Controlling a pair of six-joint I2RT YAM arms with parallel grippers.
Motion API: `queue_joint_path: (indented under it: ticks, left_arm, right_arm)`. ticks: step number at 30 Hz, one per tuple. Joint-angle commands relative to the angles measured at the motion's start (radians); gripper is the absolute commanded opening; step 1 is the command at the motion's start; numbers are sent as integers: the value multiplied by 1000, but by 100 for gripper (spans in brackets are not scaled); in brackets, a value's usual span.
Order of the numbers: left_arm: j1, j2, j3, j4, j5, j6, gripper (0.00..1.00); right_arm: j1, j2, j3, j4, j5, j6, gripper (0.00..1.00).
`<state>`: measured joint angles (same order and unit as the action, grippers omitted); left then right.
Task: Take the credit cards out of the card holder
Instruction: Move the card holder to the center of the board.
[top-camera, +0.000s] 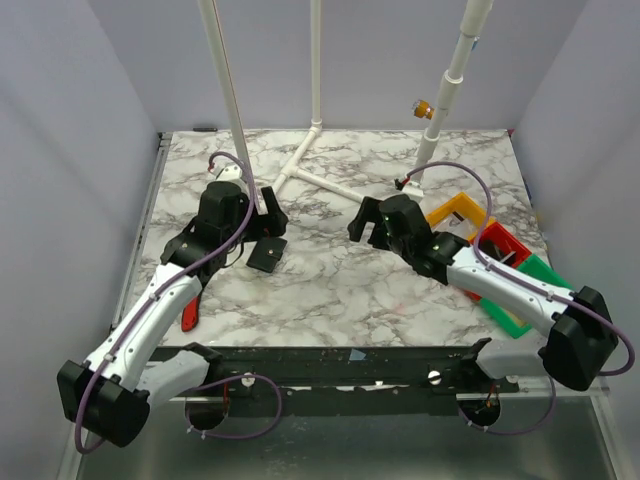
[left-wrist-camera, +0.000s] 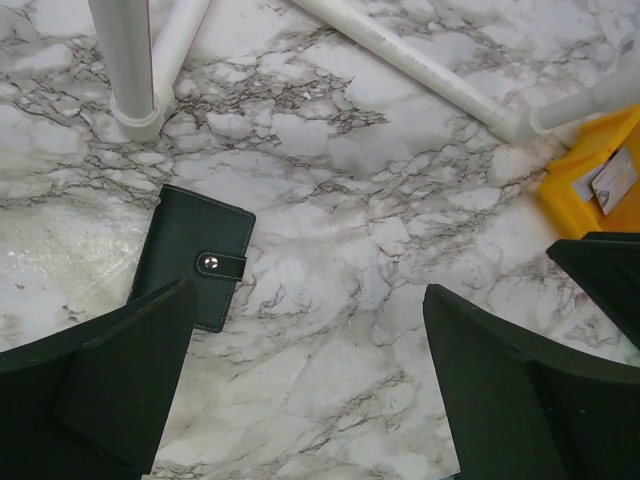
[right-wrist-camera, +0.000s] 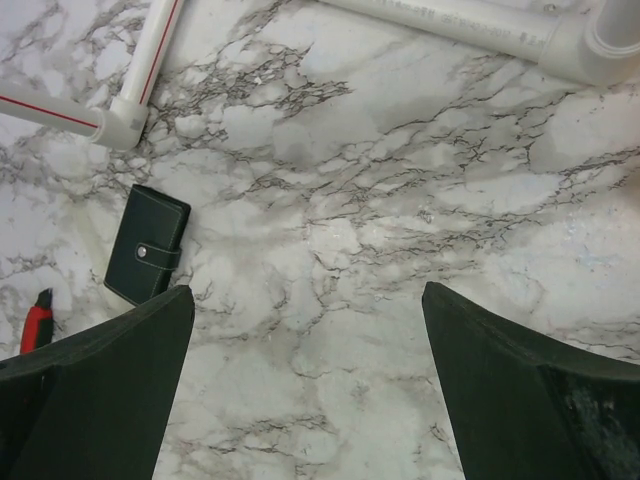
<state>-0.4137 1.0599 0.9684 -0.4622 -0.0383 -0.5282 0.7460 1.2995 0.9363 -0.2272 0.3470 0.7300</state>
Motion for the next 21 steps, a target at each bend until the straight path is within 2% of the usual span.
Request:
queue_joint_path:
  ticks: [1,6,13,21]
  left_arm:
    - [1,-66,5,-17,-21,14,98]
    - [4,-120,1,-54,-62,-8,99]
    - [4,-57,75,-183,-84,-21,99]
    - [4,-60,37,-167,-87,-13,98]
  right_arm:
    - [-4,49,35,-10,35,-27,100]
    - [-4,72,45,-14,17,-40,100]
    - [-4,82,52,20,-41,-44,100]
    - [-1,149,87,42,-87,-102,100]
